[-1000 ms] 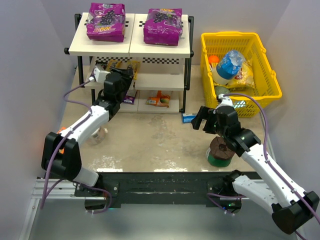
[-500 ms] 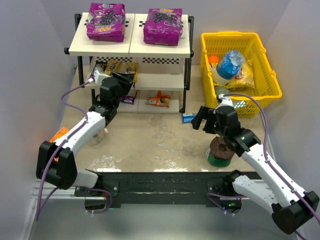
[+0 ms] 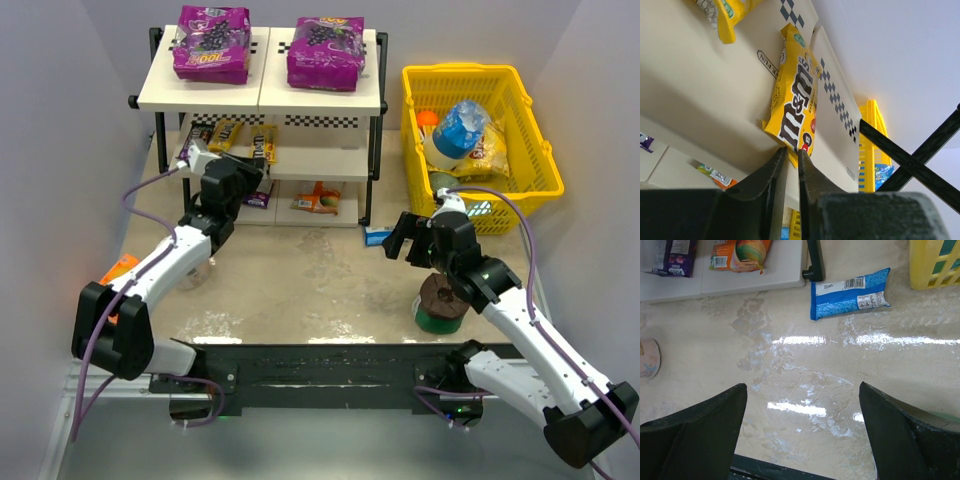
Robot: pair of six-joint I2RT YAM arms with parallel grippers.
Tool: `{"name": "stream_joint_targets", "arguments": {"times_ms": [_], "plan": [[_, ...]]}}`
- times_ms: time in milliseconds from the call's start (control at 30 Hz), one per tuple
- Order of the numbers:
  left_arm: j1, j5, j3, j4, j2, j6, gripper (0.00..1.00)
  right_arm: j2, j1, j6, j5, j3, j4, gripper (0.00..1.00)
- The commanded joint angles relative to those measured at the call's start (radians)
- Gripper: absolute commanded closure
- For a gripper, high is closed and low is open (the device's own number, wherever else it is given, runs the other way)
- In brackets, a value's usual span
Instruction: Place and organize the candy bags onto the shelf
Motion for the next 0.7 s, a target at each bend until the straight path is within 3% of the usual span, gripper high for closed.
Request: {"name": "stream_joint_targets", "arguments": {"times_ms": [0,100,200,333,433,667], "plan": [[0.009,-0.037,0.056,0.017,0.013,0.058,0.83,-0.002,-0.005,0.002,0.024,-0.008,0.001,0.03],[0.009,-0.034,0.047,0.014,-0.002,0.067,0.82,-0.005,-0.005,0.002,0.022,-0.01,0.004,0.03],[0.009,-0.015,0.018,0.004,-0.04,0.082,0.74,0.001,-0.005,0.004,0.021,-0.014,0.012,0.03],[0.008,0.024,-0.05,-0.008,-0.151,0.111,0.54,0.032,-0.003,0.01,0.007,-0.028,0.039,0.03],[0.008,0.062,-0.107,-0.04,-0.239,0.145,0.46,0.082,-0.005,0.015,0.018,-0.034,0.068,0.03],[0.005,0.148,-0.197,-0.192,-0.441,0.245,0.41,0.209,-0.003,-0.005,0.073,-0.019,0.156,0.06]]}}
